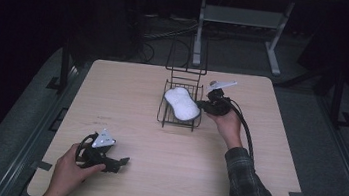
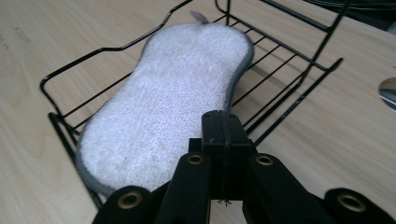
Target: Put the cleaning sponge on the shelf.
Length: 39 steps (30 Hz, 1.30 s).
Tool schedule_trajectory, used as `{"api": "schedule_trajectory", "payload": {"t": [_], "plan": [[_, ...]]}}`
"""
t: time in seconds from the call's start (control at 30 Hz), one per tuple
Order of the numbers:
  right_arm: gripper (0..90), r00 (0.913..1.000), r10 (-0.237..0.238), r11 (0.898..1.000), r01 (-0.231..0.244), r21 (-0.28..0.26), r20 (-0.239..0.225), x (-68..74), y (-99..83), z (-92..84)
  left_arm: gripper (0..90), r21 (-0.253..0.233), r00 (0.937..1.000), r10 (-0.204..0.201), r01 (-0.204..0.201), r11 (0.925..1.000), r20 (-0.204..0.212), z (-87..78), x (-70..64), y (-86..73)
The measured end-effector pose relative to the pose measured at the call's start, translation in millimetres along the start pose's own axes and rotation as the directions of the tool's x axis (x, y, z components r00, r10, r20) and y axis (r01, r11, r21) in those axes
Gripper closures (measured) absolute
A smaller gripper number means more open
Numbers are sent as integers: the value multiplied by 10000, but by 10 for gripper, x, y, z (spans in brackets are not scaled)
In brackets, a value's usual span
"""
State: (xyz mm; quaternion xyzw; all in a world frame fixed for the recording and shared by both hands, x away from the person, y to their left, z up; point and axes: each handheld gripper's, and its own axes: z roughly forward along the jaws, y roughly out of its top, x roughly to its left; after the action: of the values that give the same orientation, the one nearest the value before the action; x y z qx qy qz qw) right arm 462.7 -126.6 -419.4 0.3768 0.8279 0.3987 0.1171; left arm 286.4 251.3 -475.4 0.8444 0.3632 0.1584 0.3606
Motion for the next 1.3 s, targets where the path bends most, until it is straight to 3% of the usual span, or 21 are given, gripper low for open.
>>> {"api": "schedule_trajectory", "payload": {"t": [0.67,0.9,1.1,1.3], "plan": [[896,9929,-858,9958,882,253,-830,359,-14,150,127,22,10000,33,-33,10000,-13,-1,2,0],[895,9927,-770,9970,769,-48,-931,350,14,-29,127,22,10000,29,-29,10000,-10,-1,2,0],[894,9958,-583,9981,566,-259,-708,287,-67,-253,127,-8,10000,-7,7,10000,0,1,0,0],[669,9988,-24,9997,13,-223,-484,203,-235,-402,127,-7,10000,-13,13,10000,1,1,0,0]]}}
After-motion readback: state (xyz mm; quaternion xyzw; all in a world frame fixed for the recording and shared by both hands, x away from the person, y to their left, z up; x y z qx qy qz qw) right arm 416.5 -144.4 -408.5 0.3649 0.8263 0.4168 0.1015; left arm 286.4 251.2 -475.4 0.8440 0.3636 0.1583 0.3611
